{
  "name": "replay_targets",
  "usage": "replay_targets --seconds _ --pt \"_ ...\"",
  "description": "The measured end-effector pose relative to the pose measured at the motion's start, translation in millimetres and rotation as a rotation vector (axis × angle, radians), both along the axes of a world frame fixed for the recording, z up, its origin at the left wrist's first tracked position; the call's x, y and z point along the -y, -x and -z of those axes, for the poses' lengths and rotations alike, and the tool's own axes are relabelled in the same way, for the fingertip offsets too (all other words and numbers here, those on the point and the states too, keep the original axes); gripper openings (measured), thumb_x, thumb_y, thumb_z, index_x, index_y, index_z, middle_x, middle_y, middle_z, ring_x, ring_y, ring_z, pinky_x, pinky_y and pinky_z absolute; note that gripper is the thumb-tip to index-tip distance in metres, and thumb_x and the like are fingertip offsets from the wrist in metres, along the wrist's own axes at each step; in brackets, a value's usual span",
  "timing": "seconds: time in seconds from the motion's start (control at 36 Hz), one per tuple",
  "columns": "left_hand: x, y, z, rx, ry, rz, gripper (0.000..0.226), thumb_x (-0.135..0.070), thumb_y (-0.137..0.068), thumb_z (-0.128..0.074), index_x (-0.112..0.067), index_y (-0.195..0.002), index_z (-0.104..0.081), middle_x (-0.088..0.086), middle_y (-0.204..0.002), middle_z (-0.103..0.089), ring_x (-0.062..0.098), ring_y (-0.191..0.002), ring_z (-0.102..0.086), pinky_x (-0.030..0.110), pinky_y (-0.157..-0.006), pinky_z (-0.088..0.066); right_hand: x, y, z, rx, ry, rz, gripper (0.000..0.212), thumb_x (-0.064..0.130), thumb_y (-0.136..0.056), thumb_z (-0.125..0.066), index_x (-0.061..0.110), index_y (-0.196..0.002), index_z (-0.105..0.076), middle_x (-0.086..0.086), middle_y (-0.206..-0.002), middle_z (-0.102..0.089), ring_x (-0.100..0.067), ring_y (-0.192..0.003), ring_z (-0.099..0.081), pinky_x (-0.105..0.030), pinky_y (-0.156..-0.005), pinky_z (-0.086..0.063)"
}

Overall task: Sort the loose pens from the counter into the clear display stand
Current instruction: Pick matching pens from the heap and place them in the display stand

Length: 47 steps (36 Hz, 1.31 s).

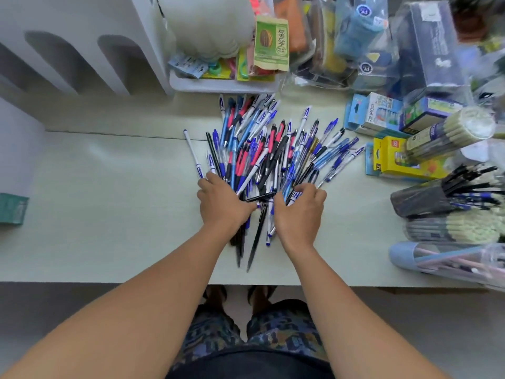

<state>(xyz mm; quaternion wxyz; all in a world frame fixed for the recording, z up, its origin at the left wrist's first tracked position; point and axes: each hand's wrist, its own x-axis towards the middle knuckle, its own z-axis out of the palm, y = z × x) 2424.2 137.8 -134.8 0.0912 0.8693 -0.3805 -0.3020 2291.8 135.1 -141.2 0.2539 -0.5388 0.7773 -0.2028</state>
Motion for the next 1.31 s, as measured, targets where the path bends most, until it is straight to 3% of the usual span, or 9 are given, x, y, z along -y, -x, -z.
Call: replay_targets --seconds 0.11,0.22,0.33,0.5,0.69,0.89,1.03,1.11,1.31 --pt "10.0 0.0 1.5 -0.043 -0.022 -0.043 0.101 -0.043 -0.063 -0.093 -0.003 -0.134 -0.034 0.018 -0.134 -0.045 0.036 -0.120 -0.054 0.039 -0.093 -0.049 -5.5 -9.2 2.6 0.037 0.001 -0.060 0.021 0.034 -0.091 -0.063 0.018 -0.090 -0.050 0.001 -0.099 -0.055 -0.022 -0.081 -0.054 -0.034 -0.067 -0.042" --pt "16.1 -10.7 3.5 -0.071 0.010 -0.027 0.088 -0.031 -0.073 -0.089 -0.002 -0.135 -0.034 0.019 -0.132 -0.050 0.037 -0.119 -0.057 0.039 -0.093 -0.048 -6.8 -16.2 -0.7 -0.004 -0.070 -0.131 0.045 0.050 -0.088 -0.060 0.017 -0.060 -0.047 0.000 -0.058 -0.053 -0.024 -0.058 -0.053 -0.033 -0.056 -0.045" --pt "15.8 -25.6 4.2 -0.037 0.001 0.038 0.066 -0.011 -0.083 -0.075 0.002 -0.135 -0.036 0.022 -0.128 -0.056 0.040 -0.117 -0.058 0.037 -0.085 -0.046 -17.0 -23.9 -1.7 -0.028 -0.179 -0.322 0.058 0.059 -0.082 -0.062 0.014 -0.049 -0.044 -0.001 -0.047 -0.045 -0.023 -0.049 -0.049 -0.030 -0.049 -0.042" --pt "17.7 -42.1 -1.3 -0.053 -0.062 0.098 0.051 -0.006 -0.088 -0.067 0.001 -0.131 -0.041 0.022 -0.129 -0.056 0.040 -0.116 -0.058 0.033 -0.080 -0.041 -28.2 -33.5 5.3 -0.088 -0.414 -0.526 0.049 0.053 -0.069 -0.075 0.013 -0.056 -0.051 -0.005 -0.060 -0.058 -0.027 -0.061 -0.060 -0.029 -0.052 -0.043" --pt "10.9 -67.7 -5.5 -0.321 -0.039 -0.051 0.019 -0.009 -0.089 -0.062 -0.002 -0.106 -0.063 0.012 -0.092 -0.058 0.030 -0.084 -0.056 0.030 -0.069 -0.044 -10.6 -41.3 2.6 -0.035 -0.313 -0.512 0.010 0.018 -0.076 -0.072 0.009 -0.078 -0.067 -0.008 -0.080 -0.067 -0.028 -0.079 -0.064 -0.034 -0.066 -0.055" --pt "-10.5 -89.8 -11.3 -0.651 -0.011 -0.218 0.019 -0.002 -0.088 -0.071 -0.012 -0.091 -0.055 0.007 -0.073 -0.055 0.018 -0.060 -0.052 0.027 -0.054 -0.043 2.3 -25.0 -3.2 -0.103 -0.225 -0.537 0.016 0.024 -0.089 -0.070 0.010 -0.082 -0.067 -0.006 -0.078 -0.066 -0.026 -0.076 -0.061 -0.029 -0.063 -0.039" --pt "-29.1 -88.7 -17.4 -0.954 0.043 -0.417 0.008 -0.002 -0.101 -0.053 -0.008 -0.105 -0.056 0.006 -0.079 -0.053 0.008 -0.051 -0.036 0.017 -0.044 -0.035 9.7 -14.7 -13.7 0.235 -0.250 -0.444 0.022 0.025 -0.089 -0.077 0.015 -0.071 -0.068 0.002 -0.059 -0.063 -0.013 -0.056 -0.059 -0.024 -0.060 -0.043" --pt "-32.4 -74.4 -20.0 -1.089 0.115 -0.487 0.013 -0.017 -0.099 -0.064 -0.009 -0.104 -0.054 0.000 -0.072 -0.045 0.005 -0.046 -0.030 0.016 -0.040 -0.030 9.9 -22.4 -26.8 0.420 -0.389 -0.459 0.024 0.023 -0.089 -0.078 0.012 -0.069 -0.070 0.000 -0.056 -0.064 -0.014 -0.051 -0.058 -0.024 -0.053 -0.044" --pt "-25.4 -46.4 -20.4 -0.807 0.240 -0.473 0.011 -0.011 -0.082 -0.079 -0.008 -0.083 -0.068 0.003 -0.061 -0.063 0.015 -0.045 -0.044 0.019 -0.041 -0.033 1.8 -44.3 -39.1 0.548 -0.541 -0.643 0.020 0.013 -0.094 -0.070 -0.002 -0.082 -0.073 0.000 -0.058 -0.064 -0.011 -0.051 -0.059 -0.021 -0.048 -0.041"
